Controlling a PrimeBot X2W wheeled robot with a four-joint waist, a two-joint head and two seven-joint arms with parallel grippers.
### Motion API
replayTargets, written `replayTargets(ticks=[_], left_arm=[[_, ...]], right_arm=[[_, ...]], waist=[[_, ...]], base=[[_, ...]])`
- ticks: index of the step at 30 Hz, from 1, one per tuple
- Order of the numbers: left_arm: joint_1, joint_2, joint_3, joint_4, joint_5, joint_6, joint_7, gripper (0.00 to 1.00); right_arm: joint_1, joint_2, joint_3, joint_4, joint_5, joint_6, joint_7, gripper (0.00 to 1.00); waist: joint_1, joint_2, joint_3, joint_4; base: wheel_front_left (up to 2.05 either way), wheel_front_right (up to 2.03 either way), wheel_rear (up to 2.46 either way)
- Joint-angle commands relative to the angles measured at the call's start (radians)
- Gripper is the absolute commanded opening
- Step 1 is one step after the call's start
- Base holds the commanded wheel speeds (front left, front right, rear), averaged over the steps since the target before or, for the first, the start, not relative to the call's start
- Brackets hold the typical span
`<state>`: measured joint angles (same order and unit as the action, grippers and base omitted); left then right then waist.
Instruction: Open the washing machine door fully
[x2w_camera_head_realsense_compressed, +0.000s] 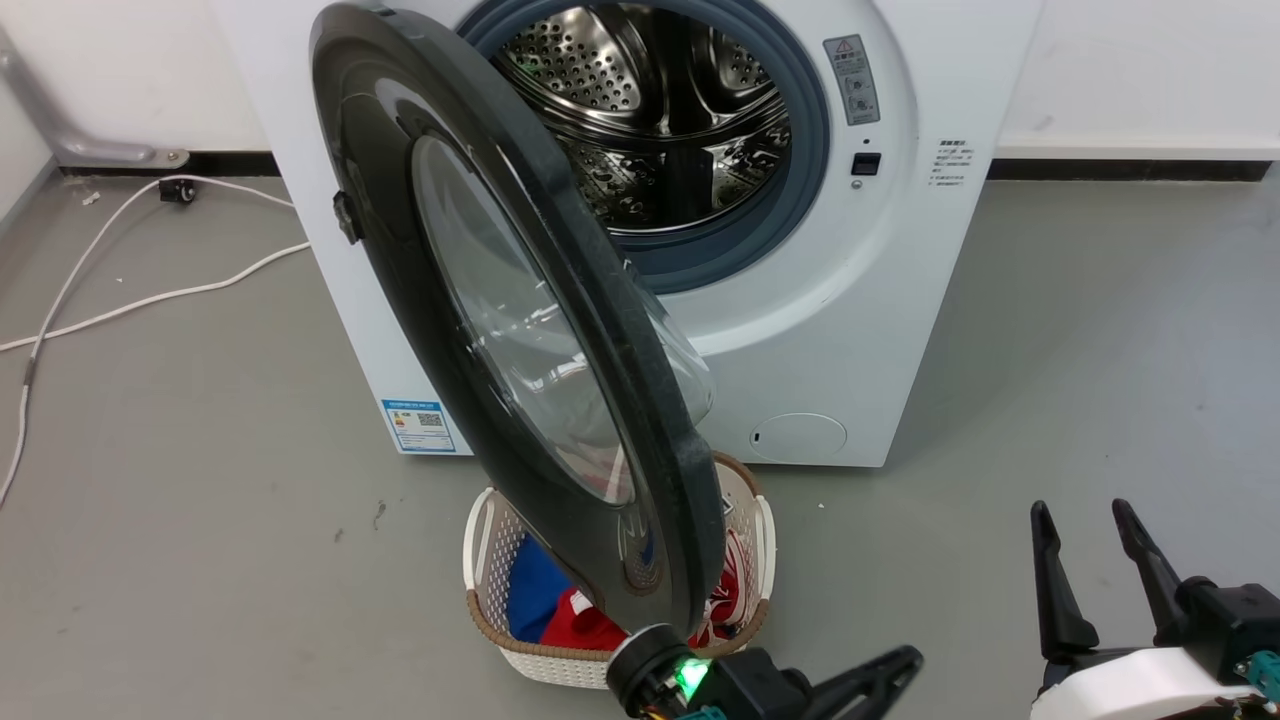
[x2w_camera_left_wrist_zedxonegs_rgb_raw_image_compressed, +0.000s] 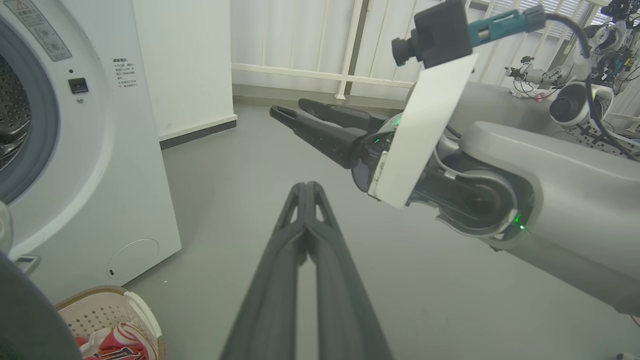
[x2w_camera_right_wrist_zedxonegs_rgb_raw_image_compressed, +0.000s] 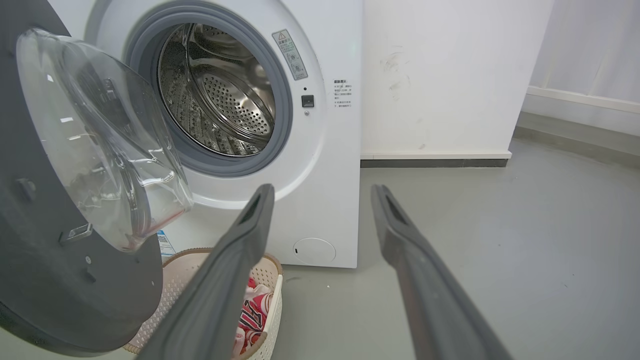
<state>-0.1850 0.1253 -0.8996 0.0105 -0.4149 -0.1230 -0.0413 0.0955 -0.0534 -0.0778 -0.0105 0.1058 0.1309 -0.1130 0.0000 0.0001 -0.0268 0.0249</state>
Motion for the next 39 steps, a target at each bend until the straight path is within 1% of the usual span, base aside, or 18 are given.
replayTargets(ticks=[1, 9, 13, 19, 28, 34, 39], left_arm=[[-0.005, -0.002, 0.007, 0.016, 0.005, 0.008, -0.011, 0.0], [-0.081, -0.025, 0.099, 0.185, 0.006, 0.081, -0.078, 0.0], [-0.113, -0.031, 0.141, 0.255, -0.01, 0.108, -0.104, 0.0], [-0.136, -0.037, 0.175, 0.328, -0.028, 0.128, -0.126, 0.0], [-0.097, -0.024, 0.19, 0.367, -0.047, 0.153, -0.148, 0.0], [-0.066, -0.001, 0.202, 0.347, -0.054, 0.176, -0.156, 0.0], [-0.045, 0.02, 0.224, 0.309, -0.056, 0.205, -0.169, 0.0]], right_arm=[[-0.002, 0.004, 0.005, 0.003, 0.001, 0.0, 0.001, 1.0], [-0.001, 0.004, 0.014, 0.011, 0.0, 0.0, 0.006, 1.0], [-0.003, 0.005, 0.018, 0.015, 0.003, 0.0, 0.007, 1.0], [-0.008, 0.004, 0.021, 0.024, 0.008, 0.0, 0.004, 1.0], [-0.016, 0.005, 0.01, 0.036, 0.013, 0.0, 0.001, 1.0], [-0.019, 0.005, 0.002, 0.044, 0.017, 0.0, -0.002, 1.0], [-0.024, 0.004, -0.003, 0.055, 0.023, 0.0, -0.008, 1.0]], waist=[[0.0, -0.0001, -0.002, -0.005], [0.0, -0.0001, -0.004, -0.026], [0.0, -0.0001, -0.003, -0.034], [0.0, -0.0001, 0.001, -0.04], [0.0, -0.0001, 0.007, -0.024], [0.0, -0.0001, 0.006, 0.007], [0.0, -0.0001, 0.006, 0.036]], base=[[0.0, 0.0, 0.0], [0.0, 0.0, 0.0], [0.0, 0.0, 0.0], [0.0, 0.0, 0.0], [0.0, 0.0, 0.0], [0.0, 0.0, 0.0], [0.0, 0.0, 0.0]])
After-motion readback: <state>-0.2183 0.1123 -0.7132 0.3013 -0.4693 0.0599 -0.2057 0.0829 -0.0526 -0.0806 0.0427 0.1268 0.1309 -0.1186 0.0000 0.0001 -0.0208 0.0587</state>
